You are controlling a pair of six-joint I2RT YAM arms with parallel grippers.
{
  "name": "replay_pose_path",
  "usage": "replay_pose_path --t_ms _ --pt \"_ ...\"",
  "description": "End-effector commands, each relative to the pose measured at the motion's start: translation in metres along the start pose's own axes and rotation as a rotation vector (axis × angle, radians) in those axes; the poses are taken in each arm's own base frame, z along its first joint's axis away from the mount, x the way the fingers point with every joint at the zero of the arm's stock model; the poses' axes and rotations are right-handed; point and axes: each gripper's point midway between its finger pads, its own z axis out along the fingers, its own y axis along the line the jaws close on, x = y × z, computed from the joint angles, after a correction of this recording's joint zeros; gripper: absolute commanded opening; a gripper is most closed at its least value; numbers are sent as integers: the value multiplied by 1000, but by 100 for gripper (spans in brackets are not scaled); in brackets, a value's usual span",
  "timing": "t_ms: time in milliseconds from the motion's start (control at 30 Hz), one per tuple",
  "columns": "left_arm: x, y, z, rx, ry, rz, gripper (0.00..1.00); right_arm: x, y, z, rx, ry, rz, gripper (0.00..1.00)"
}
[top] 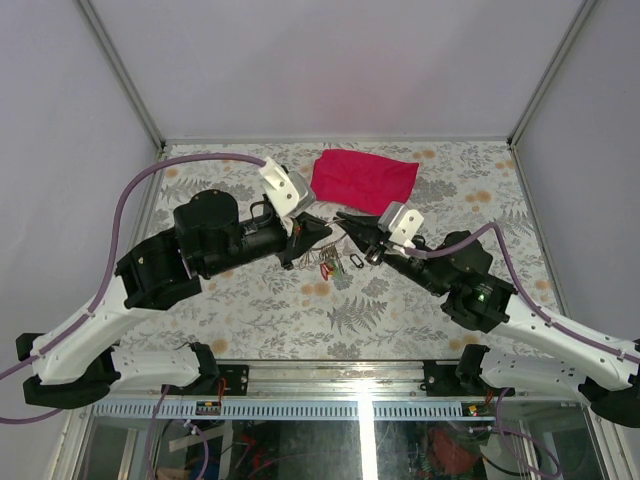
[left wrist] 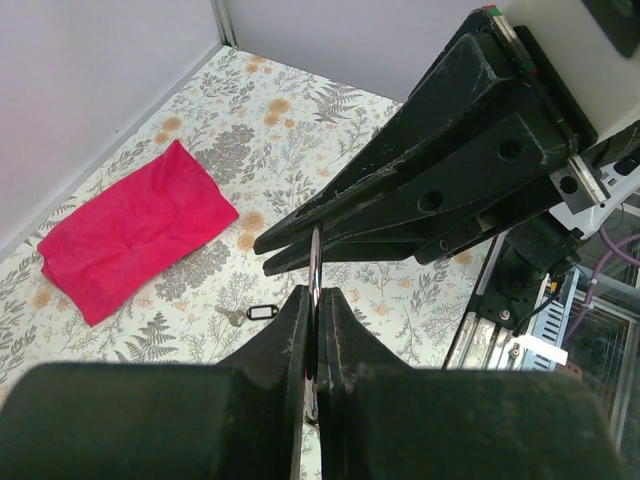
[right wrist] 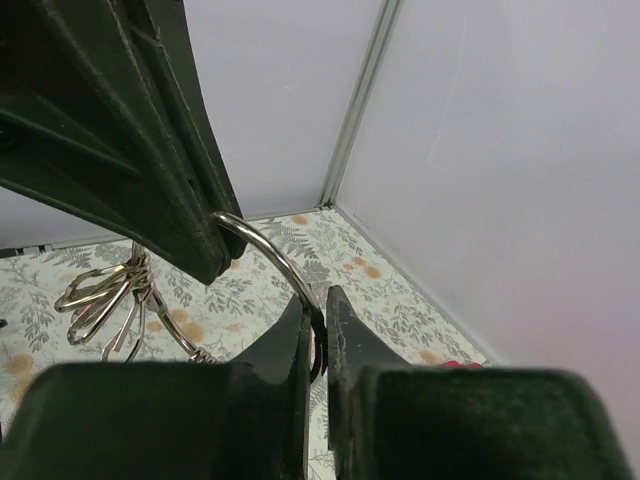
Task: Put the keys on the keyring
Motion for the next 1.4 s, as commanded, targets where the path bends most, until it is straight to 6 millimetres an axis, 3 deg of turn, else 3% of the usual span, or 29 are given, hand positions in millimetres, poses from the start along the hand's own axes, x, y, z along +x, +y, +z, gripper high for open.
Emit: replay_pose_path --t_ms 0,167,400,767,1100,1367 --pt "-12 -5 -5 30 -51 16 5 -47 -16 -3 48 -119 24 0" --pt "-17 0 -16 1 -86 -3 35 -53 -25 -11 84 -100 22 0" --pt "-11 6 -43 -51 -145 -65 48 -55 -38 -24 147 -78 60 0" --pt "15 3 -34 -39 -85 -76 48 -63 -32 -27 110 -99 73 0" --pt "17 4 -26 -39 -71 -62 43 -64 -28 -27 89 -108 76 0" --pt "8 6 -36 -47 -109 -56 43 -63 -28 -28 87 -107 77 0"
